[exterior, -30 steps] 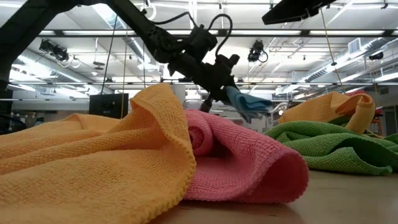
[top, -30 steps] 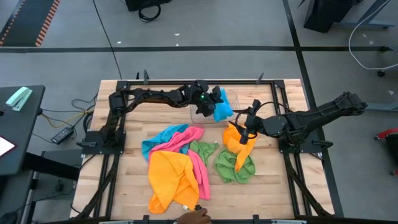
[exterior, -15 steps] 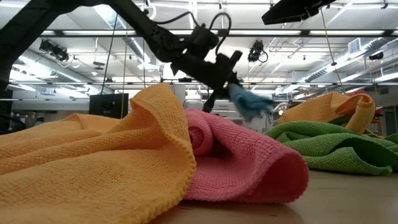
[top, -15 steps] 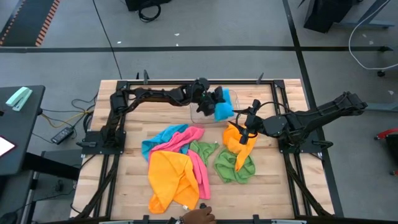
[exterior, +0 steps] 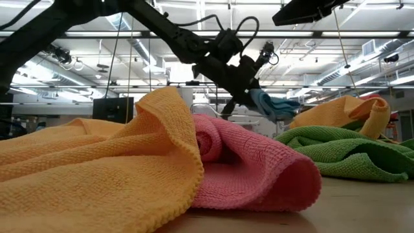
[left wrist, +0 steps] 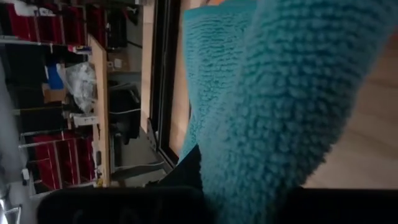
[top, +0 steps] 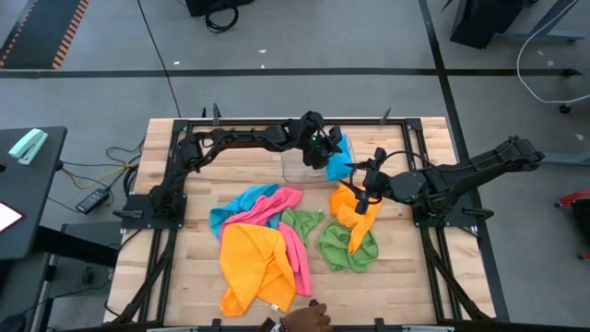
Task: Fold microfiber towels
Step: Put the folded blue microfiber cloth into the transparent bin
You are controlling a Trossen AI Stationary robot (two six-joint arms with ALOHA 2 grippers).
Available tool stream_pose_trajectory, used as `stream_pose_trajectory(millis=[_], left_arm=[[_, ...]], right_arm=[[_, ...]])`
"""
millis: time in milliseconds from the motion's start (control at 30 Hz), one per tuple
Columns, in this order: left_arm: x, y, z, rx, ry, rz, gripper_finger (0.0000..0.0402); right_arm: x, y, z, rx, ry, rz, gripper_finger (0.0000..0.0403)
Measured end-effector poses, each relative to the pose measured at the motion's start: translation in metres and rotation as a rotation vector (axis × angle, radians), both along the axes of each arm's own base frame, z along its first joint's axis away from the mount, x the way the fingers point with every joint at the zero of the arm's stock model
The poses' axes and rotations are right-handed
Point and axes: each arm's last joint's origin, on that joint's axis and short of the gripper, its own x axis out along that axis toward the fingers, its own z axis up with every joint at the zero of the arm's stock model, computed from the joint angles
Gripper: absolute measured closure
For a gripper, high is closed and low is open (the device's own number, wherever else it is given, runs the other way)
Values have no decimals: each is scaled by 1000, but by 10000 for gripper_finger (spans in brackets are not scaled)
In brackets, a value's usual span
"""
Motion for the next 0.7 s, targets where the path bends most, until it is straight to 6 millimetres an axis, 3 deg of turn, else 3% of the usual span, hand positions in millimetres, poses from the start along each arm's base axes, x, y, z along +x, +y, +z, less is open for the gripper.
stream_pose_trajectory(millis=[400,700], left_arm=[[-2,1,-14,-21,76,0,359],[0,3,-23,-23,89,29,310]], right_arm=[[0,0,0,4,-4,-1,177],[0,0,0,8,-7,-2,177]])
